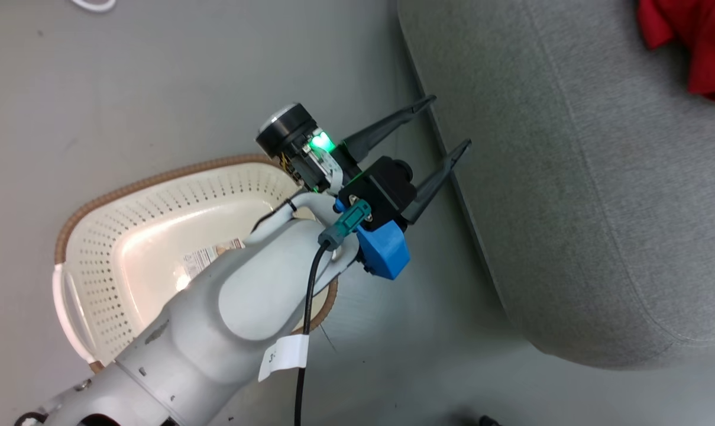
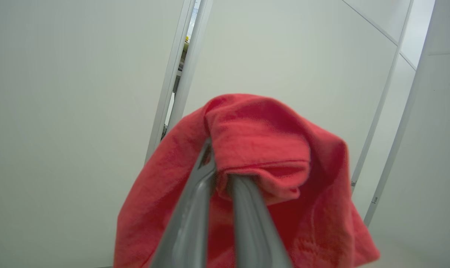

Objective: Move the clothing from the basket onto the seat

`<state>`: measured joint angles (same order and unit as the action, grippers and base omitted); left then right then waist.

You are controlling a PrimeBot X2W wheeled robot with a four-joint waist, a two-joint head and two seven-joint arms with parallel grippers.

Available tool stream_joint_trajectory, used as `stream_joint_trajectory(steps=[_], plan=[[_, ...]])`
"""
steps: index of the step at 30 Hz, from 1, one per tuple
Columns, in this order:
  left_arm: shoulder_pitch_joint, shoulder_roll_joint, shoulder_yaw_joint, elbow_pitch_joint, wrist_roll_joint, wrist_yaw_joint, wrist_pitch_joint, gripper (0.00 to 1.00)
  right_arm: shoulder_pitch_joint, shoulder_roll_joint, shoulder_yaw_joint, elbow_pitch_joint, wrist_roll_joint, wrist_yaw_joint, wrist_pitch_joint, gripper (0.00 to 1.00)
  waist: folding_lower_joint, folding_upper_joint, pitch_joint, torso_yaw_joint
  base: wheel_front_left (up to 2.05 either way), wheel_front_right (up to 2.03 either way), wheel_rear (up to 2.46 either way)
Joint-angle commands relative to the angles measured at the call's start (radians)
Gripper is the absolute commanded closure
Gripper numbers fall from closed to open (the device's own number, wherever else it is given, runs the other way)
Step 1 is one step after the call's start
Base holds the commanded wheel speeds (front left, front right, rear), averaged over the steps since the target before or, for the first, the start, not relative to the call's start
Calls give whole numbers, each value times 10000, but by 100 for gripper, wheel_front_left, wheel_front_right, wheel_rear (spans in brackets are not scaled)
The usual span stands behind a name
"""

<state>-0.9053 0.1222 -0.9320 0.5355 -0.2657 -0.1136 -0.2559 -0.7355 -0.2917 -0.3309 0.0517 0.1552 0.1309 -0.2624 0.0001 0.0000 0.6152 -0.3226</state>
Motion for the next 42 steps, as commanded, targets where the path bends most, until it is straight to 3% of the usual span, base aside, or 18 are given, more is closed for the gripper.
stream_joint_trajectory(steps=[1, 6, 12, 24, 31, 33, 34, 42], plan=[[-232, 113, -14, -96, 101, 34, 61, 0, -328, -206, -257, 41, 26, -3, -36, 100, -1, 0, 603, 15, 0, 0, 0], [-798, 323, -92, -475, 321, 24, 226, 0, -1274, -1136, -1654, 989, -10, -3, -36, 100, -1, 0, 1623, 147, 0, 0, 0], [-1057, 558, -132, -775, 423, 90, 289, 0, -1787, -1781, -1509, 2906, -404, -3, -37, 100, -1, 0, 2341, 276, 0, 0, 0], [-1182, 871, -201, -1142, 404, 208, 467, 0, -1848, -1245, -1602, 5131, -965, -3, -36, 100, -1, 0, 2825, 315, 0, 0, 0], [-1161, 1002, -222, -1212, 318, 247, 514, 0, -1732, -1076, -1709, 5708, -963, -3, -36, 100, -1, 0, 2798, 239, 0, 0, 0], [-1148, 1025, -223, -1197, 286, 265, 525, 0, -1622, -981, -1766, 5593, -892, -3, -36, 14, -1, 0, 2732, 211, 0, 0, 0], [-1137, 1024, -229, -1189, 286, 281, 517, 0, -1524, -949, -1824, 5551, -882, -3, -36, 0, -1, 0, 2680, 200, 0, 0, 0], [-847, 843, -151, -1010, 50, 409, 206, 0, -378, -524, -2064, 4627, -808, -3, -36, 0, -1, 0, 1830, 157, 0, 0, 0]])
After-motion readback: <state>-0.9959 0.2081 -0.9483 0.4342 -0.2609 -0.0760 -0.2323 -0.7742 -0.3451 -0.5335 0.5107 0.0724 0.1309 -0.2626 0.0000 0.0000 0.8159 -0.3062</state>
